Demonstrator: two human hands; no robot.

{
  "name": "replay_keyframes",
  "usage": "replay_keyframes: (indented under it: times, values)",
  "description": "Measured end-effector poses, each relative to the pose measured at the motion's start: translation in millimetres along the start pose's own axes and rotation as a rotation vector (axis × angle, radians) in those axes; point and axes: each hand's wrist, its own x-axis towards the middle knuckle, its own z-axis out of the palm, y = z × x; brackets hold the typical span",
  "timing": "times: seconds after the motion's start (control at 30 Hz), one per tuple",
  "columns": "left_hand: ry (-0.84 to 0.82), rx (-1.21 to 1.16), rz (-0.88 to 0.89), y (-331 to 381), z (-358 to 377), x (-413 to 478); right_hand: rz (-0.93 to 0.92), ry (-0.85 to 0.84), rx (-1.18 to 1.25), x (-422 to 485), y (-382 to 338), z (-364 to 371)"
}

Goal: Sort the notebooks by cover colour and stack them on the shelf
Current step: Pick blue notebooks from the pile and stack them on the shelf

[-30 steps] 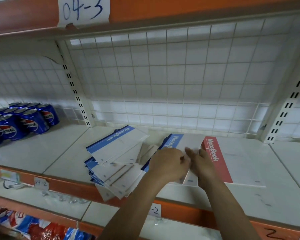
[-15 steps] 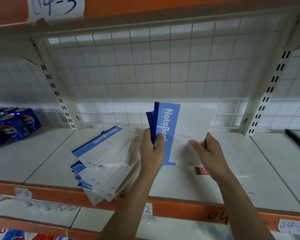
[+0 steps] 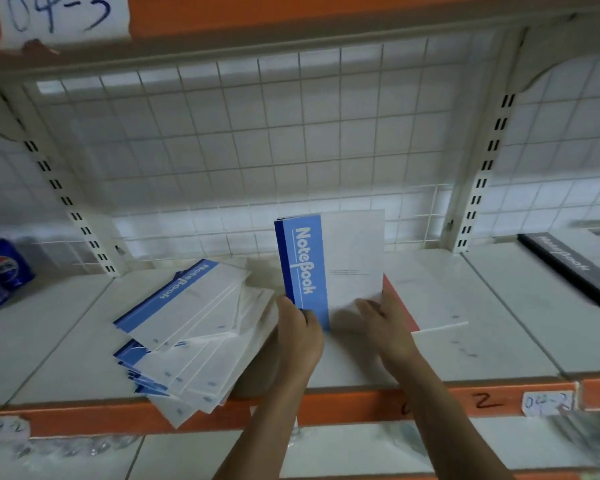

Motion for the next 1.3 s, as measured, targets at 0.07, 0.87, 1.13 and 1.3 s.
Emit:
replay_keyframes:
  times: [0.07, 0.87, 1.13, 1.3]
  values:
    - [-0.034, 0.077, -0.004, 7.2, -0.4, -4.3, -0.004, 0.064, -0.003, -2.8, -3.8, -5.0]
    - [-0.381, -0.108, 0.326, 144.6, 259.7, -225.9, 0.018, 0.659, -0.359, -122.9, -2.4, -378.0]
    - [-0.406, -0.051, 0.366, 185.1, 331.9, -249.9, 0.049, 0.715, -0.289, -112.0, 12.1, -474.5]
    - [-0.401, -0.037, 0.346, 203.8, 383.9, -229.3, -0.002, 0.731, -0.354, -71.1, 19.2, -516.1]
